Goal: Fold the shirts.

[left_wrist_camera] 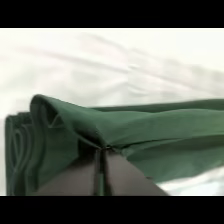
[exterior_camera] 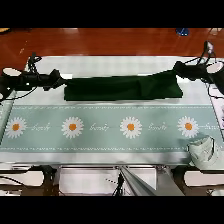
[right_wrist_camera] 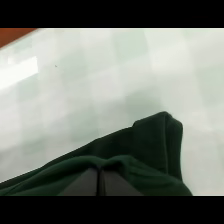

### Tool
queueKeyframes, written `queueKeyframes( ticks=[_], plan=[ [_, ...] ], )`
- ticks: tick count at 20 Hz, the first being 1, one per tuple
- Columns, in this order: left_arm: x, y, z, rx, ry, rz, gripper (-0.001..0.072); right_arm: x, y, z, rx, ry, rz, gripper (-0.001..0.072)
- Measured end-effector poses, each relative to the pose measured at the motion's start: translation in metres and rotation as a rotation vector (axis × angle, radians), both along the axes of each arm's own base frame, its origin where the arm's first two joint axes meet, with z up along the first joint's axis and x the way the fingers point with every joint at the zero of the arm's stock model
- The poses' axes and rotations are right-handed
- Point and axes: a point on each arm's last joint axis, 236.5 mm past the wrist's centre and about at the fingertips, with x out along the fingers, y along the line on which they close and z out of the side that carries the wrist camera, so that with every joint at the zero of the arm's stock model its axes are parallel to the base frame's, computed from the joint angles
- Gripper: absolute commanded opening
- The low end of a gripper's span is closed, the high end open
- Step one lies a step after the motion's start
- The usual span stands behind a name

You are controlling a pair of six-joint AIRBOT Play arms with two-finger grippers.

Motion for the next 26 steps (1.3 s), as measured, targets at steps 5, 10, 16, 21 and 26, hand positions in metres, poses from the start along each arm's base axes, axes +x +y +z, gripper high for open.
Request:
queueKeyframes(
  ticks=[5, 10, 16, 21, 26],
  plan=[
    [0.002, 0.007, -0.005, -0.009, 0.016, 0.006, 0.0497, -0.002, -0.011, -0.006, -0.077, 0.021, 0.033, 0.0461],
    [0.003, 0.031, 0.031, -0.053, 0.001, -0.032, 0.0497, -0.030, -0.073, 0.014, -0.390, 0.143, 0.127, 0.0541],
    [-0.008, 0.034, 0.065, -0.080, -0.013, -0.102, 0.0495, -0.070, -0.106, -0.019, -0.158, 0.330, 0.036, 0.0589],
    [-0.019, 0.009, 0.071, -0.095, 0.002, -0.188, 0.0495, -0.074, -0.062, -0.059, 0.118, 0.418, 0.075, 0.0589],
    [-0.026, -0.020, 0.072, -0.095, 0.005, -0.268, 0.0495, -0.054, -0.010, -0.080, 0.238, 0.408, 0.120, 0.0589]
  ],
)
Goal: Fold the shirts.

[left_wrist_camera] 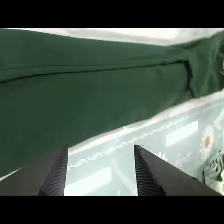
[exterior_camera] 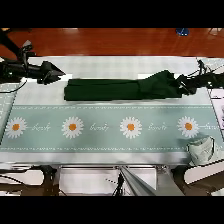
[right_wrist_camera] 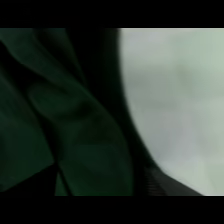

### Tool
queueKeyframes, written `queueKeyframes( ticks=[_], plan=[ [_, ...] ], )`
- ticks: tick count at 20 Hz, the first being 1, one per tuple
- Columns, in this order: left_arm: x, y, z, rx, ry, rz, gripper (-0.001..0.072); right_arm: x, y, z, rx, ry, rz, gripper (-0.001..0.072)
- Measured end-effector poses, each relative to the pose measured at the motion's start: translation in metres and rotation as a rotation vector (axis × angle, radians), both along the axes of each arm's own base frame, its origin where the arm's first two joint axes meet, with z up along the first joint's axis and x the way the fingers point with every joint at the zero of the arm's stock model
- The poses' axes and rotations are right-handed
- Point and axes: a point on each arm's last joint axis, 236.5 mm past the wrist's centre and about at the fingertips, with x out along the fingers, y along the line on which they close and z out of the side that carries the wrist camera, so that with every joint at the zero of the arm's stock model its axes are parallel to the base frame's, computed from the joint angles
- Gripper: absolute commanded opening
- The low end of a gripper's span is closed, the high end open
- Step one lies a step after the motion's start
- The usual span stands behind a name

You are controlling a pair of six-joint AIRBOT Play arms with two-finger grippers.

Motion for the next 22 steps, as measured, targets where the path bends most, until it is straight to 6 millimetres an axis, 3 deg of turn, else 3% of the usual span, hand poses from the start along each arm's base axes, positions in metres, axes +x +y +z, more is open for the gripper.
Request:
queueKeyframes(
  ticks=[2, 3, 4, 6, 7, 9, 11, 13, 16, 22],
  plan=[
    [-0.002, -0.008, 0.000, 0.000, -0.001, -0.020, 0.0495, 0.009, 0.021, -0.005, 0.037, -0.011, 0.003, 0.0584],
    [-0.002, -0.011, 0.000, 0.000, -0.001, -0.027, 0.0495, 0.013, 0.032, -0.008, 0.046, -0.015, 0.009, 0.0543],
    [-0.002, -0.014, 0.000, 0.001, -0.003, -0.031, 0.0495, 0.016, 0.040, -0.011, 0.045, -0.020, 0.017, 0.0425],
    [-0.002, -0.018, 0.000, 0.003, -0.008, -0.037, 0.0495, 0.020, 0.057, -0.019, 0.035, -0.028, 0.038, 0.0113],
    [-0.002, -0.019, 0.000, 0.004, -0.008, -0.038, 0.0495, 0.021, 0.066, -0.020, 0.037, -0.028, 0.048, 0.0026],
    [-0.001, -0.020, 0.000, 0.004, -0.011, -0.039, 0.0469, 0.024, 0.076, -0.019, 0.030, -0.041, 0.067, 0.0025],
    [-0.001, -0.022, 0.001, -0.002, -0.013, -0.039, 0.0396, 0.022, 0.081, -0.010, 0.012, -0.056, 0.103, 0.0025],
    [0.000, -0.026, 0.005, -0.022, -0.016, -0.039, 0.0216, 0.023, 0.085, 0.018, 0.006, -0.103, 0.131, 0.0025],
    [0.000, -0.042, 0.014, -0.070, -0.025, -0.050, 0.0020, 0.017, 0.086, 0.077, -0.037, -0.199, 0.180, 0.0025],
    [-0.010, -0.106, 0.022, -0.100, -0.062, -0.157, 0.0020, -0.019, 0.093, 0.200, -0.160, -0.402, 0.246, 0.0025]
  ],
)
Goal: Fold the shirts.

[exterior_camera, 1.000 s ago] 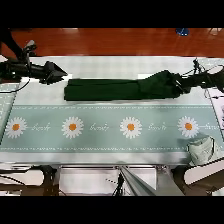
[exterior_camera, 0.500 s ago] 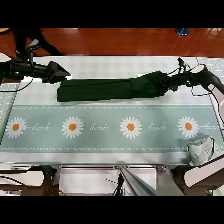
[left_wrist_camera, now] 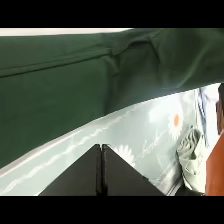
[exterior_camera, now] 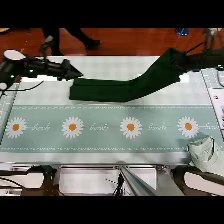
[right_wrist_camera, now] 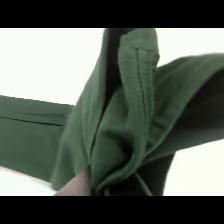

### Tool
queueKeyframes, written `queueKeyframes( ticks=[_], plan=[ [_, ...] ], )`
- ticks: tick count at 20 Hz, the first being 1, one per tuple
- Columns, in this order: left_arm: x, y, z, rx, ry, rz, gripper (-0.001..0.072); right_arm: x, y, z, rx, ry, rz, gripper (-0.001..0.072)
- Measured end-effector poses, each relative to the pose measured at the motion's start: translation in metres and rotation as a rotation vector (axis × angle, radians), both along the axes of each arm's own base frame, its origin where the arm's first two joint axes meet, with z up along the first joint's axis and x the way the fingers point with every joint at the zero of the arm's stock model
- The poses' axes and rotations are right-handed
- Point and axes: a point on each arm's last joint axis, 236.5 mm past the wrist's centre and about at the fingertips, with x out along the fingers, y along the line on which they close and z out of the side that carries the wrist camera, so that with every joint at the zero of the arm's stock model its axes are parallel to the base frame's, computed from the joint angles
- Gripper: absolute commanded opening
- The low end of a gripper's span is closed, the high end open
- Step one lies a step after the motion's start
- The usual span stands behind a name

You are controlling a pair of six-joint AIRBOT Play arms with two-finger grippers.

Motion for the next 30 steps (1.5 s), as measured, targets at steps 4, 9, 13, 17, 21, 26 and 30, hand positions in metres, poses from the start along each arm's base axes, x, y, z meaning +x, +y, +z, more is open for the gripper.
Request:
queueKeyframes(
  ticks=[4, 9, 13, 17, 21, 26, 30],
  plan=[
    [-0.015, -0.054, 0.000, 0.002, -0.027, -0.081, 0.0020, -0.036, 0.008, 0.052, -0.060, -0.073, 0.014, 0.0024],
    [-0.045, -0.120, -0.009, 0.006, -0.023, -0.183, 0.0020, -0.079, 0.024, 0.095, -0.086, -0.126, 0.030, 0.0025],
    [-0.076, -0.167, -0.013, 0.006, -0.020, -0.262, 0.0020, -0.111, 0.030, 0.119, -0.086, -0.147, 0.021, 0.0025],
    [-0.108, -0.210, -0.024, 0.009, -0.011, -0.328, 0.0020, -0.139, 0.029, 0.135, -0.081, -0.155, -0.001, 0.0025],
    [-0.140, -0.253, -0.045, -0.008, 0.036, -0.372, 0.0020, -0.164, 0.027, 0.144, -0.075, -0.148, -0.021, 0.0025],
    [-0.172, -0.294, -0.070, -0.049, 0.120, -0.382, 0.0020, -0.190, 0.026, 0.147, -0.076, -0.124, -0.024, 0.0024],
    [-0.183, -0.319, -0.083, -0.084, 0.167, -0.340, 0.0018, -0.202, 0.025, 0.147, -0.076, -0.111, -0.024, 0.0024]
  ],
)
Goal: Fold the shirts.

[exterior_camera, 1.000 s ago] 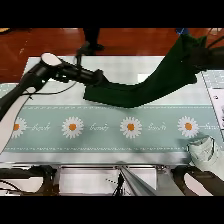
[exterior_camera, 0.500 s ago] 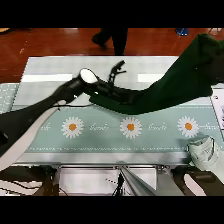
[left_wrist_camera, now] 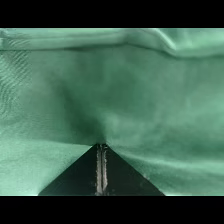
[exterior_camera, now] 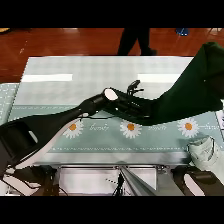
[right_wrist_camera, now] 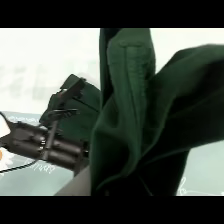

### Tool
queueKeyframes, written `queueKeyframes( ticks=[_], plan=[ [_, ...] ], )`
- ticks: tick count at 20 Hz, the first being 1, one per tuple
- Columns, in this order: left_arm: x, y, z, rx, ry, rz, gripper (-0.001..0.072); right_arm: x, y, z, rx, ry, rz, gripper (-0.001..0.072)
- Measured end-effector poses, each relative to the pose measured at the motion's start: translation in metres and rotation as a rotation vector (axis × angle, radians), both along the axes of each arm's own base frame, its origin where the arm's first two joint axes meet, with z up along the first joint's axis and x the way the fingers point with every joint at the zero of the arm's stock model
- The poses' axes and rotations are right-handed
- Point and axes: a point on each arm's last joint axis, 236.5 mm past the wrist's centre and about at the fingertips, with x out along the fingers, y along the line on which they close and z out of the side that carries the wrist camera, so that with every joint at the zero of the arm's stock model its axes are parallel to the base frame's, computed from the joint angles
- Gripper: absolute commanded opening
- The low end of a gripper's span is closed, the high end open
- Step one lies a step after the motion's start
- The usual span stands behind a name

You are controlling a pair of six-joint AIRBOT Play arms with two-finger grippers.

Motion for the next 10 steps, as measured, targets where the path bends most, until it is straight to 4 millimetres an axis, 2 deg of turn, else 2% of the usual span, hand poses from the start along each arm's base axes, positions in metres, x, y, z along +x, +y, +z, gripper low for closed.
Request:
queueKeyframes(
  ticks=[3, 5, 8, 10],
  plan=[
    [0.000, -0.008, 0.001, -0.031, 0.019, 0.024, 0.0017, -0.003, -0.006, -0.003, -0.022, 0.013, -0.017, 0.0024],
    [0.015, -0.003, 0.015, -0.059, 0.003, 0.055, 0.0017, -0.003, -0.012, -0.008, -0.053, 0.024, -0.024, 0.0024],
    [0.057, 0.023, 0.058, -0.111, -0.088, 0.130, 0.0016, 0.004, -0.019, -0.022, -0.103, 0.062, -0.016, 0.0024],
    [0.091, 0.056, 0.098, -0.136, -0.187, 0.190, 0.0017, 0.016, -0.020, -0.033, -0.122, 0.090, -0.003, 0.0024]
  ],
)
